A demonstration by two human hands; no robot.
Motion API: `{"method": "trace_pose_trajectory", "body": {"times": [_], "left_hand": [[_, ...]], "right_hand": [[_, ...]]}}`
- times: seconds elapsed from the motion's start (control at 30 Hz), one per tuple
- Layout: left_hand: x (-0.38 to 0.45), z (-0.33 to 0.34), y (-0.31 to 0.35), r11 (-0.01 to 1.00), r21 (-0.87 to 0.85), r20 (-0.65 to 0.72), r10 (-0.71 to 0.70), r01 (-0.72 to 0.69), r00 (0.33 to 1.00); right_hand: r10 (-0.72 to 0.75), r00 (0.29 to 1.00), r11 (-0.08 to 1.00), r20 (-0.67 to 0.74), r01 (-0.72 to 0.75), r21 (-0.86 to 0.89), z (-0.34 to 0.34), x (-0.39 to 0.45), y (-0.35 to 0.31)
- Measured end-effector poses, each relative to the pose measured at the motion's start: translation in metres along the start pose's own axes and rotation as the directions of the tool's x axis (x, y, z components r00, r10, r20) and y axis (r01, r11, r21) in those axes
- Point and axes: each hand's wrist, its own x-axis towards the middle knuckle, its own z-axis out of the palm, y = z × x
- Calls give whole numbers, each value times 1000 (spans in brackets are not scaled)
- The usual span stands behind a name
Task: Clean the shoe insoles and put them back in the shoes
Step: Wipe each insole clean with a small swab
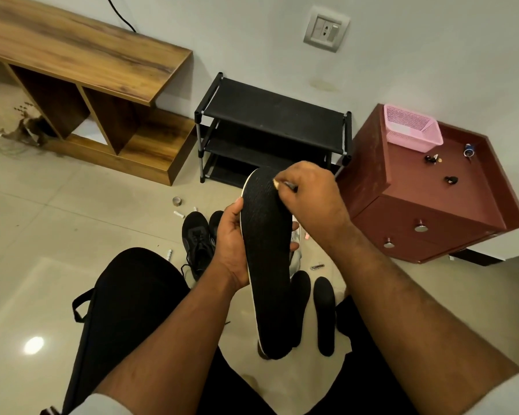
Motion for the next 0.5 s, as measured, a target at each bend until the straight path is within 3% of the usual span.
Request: {"method": "trace_pose_trajectory", "body": {"times": [0.1, 0.17, 0.37, 0.5], "left_hand": [[-4, 1, -1, 1000, 3, -4, 20, -20, 1000], [-4, 1, -2, 1000, 5, -16, 15, -15, 1000], [-1, 0, 1, 994, 35, 50, -101, 99, 994], [0, -4, 0, 999, 50, -17, 11, -10, 1000]], "right_hand": [[-175, 980, 984, 91, 176, -2, 9, -9, -20], [-191, 972, 979, 133, 199, -43, 14, -9, -17], [112, 990, 992, 83, -105, -75, -2, 2, 10], [-93, 991, 995, 99, 90, 34, 6, -14, -14]]}}
